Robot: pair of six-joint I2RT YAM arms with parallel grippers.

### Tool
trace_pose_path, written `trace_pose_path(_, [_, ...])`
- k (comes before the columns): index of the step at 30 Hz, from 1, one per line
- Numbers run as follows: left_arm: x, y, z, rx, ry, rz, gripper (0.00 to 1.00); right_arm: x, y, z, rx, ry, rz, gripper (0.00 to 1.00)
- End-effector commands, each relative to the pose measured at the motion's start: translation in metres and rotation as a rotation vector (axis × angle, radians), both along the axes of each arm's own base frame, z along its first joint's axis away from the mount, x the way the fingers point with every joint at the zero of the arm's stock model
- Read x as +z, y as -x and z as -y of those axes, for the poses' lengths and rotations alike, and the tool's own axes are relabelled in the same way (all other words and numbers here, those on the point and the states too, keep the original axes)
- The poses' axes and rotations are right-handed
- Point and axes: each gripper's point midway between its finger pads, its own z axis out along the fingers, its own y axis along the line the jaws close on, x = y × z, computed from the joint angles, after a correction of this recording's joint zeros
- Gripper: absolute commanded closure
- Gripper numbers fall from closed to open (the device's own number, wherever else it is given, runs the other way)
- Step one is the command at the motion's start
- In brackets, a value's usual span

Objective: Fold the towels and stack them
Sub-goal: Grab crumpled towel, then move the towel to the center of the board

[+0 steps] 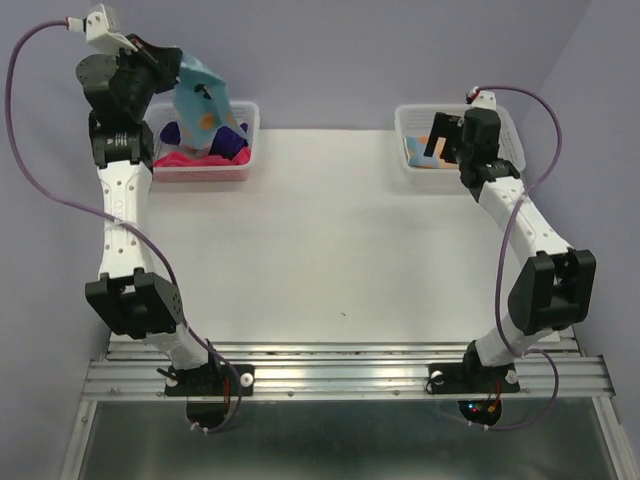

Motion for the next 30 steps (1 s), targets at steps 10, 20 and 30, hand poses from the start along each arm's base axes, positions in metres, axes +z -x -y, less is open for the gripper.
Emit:
trace_pose_path(10, [0.215,0.204,0.152,-0.544,0.023,0.550,1.00,0.081,0.063,-0.004,-0.002,-0.190,0.250,0.00])
trace_pose_path(20, [0.211,0.212,0.257,-0.843,0.208,0.488,1.00,0.054,0.127,0.016,-0.131,-0.248,0.205,0.00])
trace_pose_path(30, [0.112,0.190,0.303,-0.898,0.246,0.258,1.00,0.055,0.160,0.020,-0.128,-0.255,0.221,0.00])
